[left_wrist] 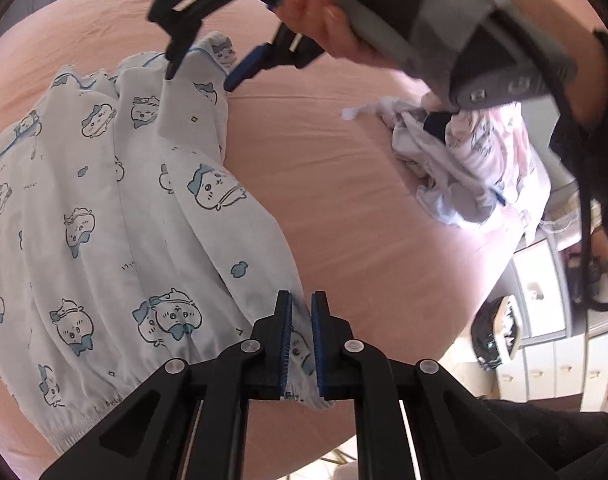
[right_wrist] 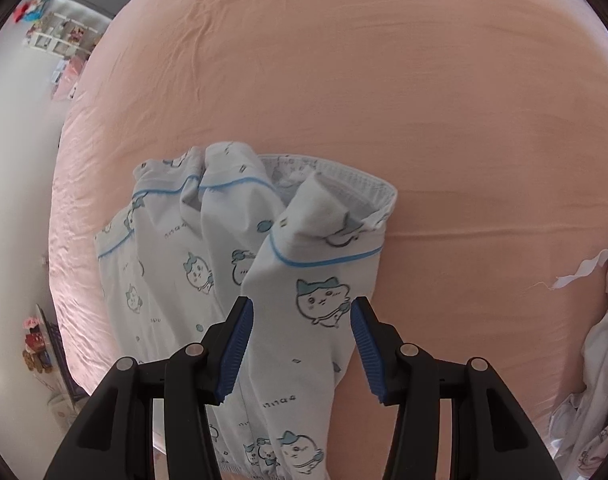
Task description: Fold clothes
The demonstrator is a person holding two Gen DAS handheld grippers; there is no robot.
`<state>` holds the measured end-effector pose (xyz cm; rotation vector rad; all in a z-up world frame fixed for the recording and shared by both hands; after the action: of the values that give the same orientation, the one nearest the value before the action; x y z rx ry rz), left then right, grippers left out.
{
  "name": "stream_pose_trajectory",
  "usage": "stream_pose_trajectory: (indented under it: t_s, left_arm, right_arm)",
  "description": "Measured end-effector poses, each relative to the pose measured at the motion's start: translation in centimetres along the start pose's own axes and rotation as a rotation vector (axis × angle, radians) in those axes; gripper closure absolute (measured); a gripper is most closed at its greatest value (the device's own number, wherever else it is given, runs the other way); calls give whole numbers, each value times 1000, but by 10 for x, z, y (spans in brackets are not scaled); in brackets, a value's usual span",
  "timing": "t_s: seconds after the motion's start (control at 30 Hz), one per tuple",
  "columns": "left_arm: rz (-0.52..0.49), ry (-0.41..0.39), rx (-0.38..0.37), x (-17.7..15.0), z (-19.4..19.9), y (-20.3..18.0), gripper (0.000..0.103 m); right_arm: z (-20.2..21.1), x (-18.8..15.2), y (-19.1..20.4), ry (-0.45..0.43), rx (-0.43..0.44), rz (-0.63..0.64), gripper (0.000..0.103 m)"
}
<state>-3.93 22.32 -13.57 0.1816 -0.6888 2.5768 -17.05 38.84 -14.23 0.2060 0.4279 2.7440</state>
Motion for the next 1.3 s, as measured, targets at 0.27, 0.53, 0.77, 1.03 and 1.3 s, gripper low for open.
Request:
stream_pose_trajectory:
  t_s: [0.27, 0.53, 0.77, 1.03, 1.3]
  left_arm:
    - [16, 22, 10, -4, -3, 3, 95]
    - [13, 31, 26, -8, -9, -1, 95]
    - [17, 32, 20, -11, -10, 0, 96]
    - [49, 2, -9, -12, 6, 11, 100]
    - [92, -40, -36, -12, 30, 25, 101]
  right_arm:
    - [-5, 6, 17, 1, -67, 33, 53]
    - [-16, 15, 29, 12, -131, 35, 54]
    - [-9, 16, 24, 22, -180, 79, 102]
    - [11, 25, 22, -11, -128, 101, 102]
    - [28, 11, 28, -32, -108, 132, 102]
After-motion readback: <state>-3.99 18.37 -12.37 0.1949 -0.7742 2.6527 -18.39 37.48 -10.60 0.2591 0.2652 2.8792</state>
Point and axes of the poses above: each gripper's, at about its wrist camera, not at the fingertips, and z roughly against the way its jaws point, y to its left, x to its top, the point moved 1 cm from there along -z, roughly the way its jaws point, and after that the axes turned 14 degrees about z, right-handed, at the moved point
